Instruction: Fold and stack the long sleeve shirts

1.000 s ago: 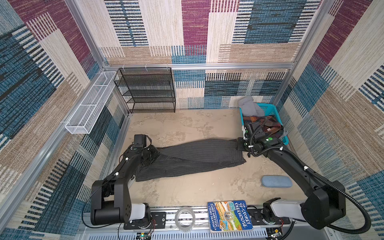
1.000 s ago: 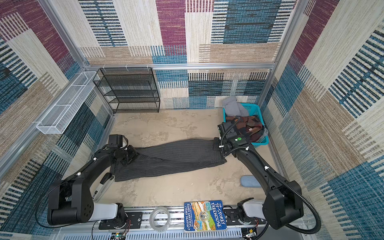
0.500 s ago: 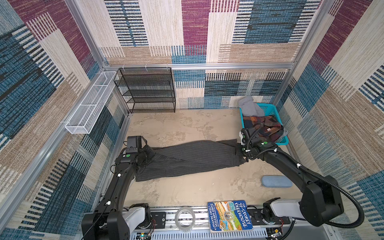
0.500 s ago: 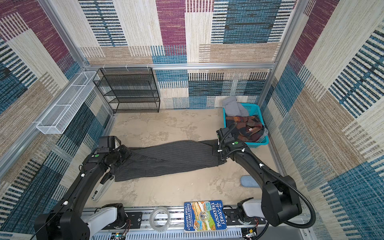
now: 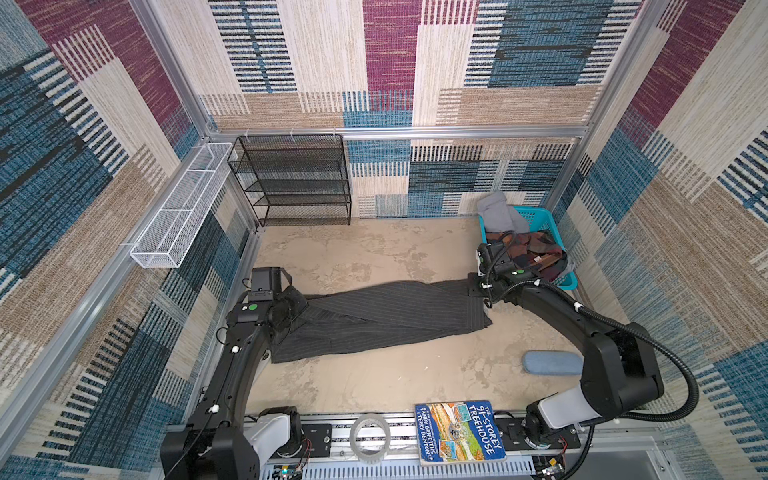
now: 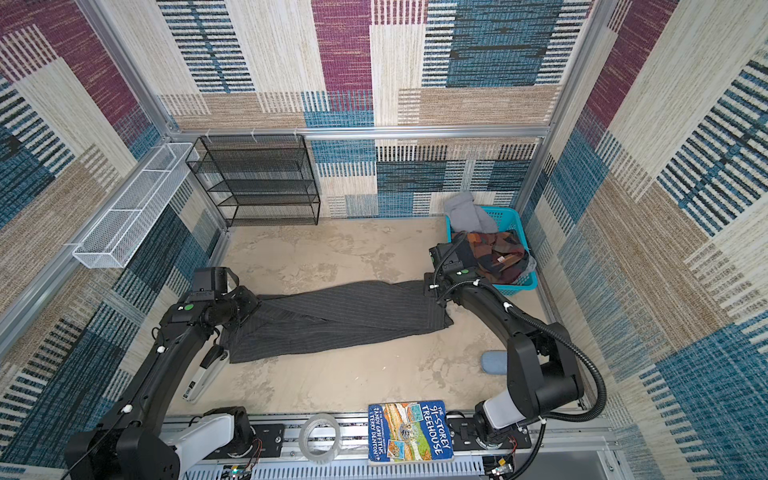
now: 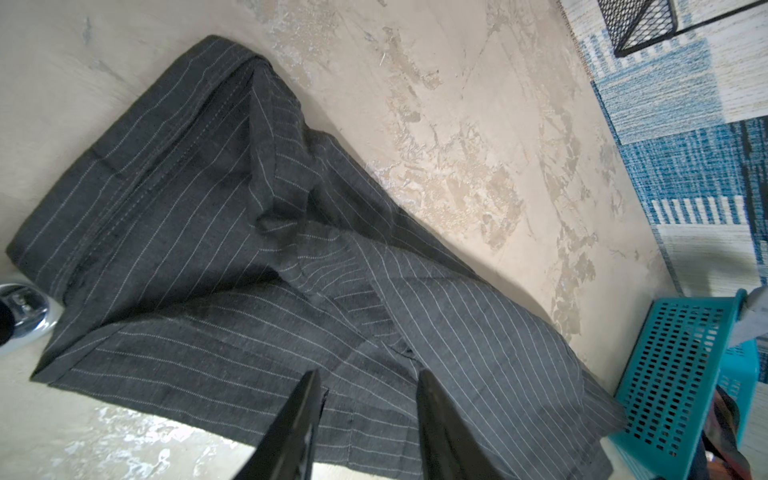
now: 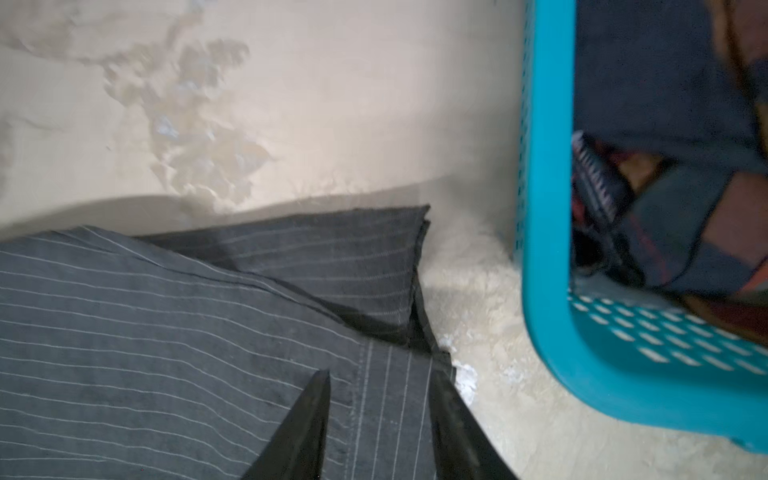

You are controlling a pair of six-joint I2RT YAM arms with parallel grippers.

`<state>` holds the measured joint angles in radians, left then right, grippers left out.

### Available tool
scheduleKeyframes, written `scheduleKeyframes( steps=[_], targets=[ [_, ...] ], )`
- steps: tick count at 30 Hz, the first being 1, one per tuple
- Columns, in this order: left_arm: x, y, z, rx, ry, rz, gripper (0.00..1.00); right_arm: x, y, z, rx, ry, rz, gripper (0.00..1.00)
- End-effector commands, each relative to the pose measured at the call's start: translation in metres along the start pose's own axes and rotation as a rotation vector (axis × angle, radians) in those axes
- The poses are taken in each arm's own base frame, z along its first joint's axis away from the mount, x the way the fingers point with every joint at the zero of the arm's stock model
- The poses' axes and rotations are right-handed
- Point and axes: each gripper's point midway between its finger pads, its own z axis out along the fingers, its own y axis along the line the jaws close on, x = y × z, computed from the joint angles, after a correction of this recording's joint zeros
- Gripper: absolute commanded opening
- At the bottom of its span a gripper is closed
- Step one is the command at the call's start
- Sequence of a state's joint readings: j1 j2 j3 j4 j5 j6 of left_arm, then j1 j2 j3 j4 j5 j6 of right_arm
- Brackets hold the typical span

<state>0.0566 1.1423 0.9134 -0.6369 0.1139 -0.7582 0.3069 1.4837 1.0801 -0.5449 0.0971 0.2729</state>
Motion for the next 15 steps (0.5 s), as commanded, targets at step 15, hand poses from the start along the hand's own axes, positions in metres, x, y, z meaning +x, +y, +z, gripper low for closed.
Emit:
scheduleKeyframes(
  steps=[15],
  targets=[
    [-0.024,-0.018,0.087,-0.040,0.075,-0.016,0.26,0.027,0.153,0.044,-0.358,0.062,0.011,0.28]
  ],
)
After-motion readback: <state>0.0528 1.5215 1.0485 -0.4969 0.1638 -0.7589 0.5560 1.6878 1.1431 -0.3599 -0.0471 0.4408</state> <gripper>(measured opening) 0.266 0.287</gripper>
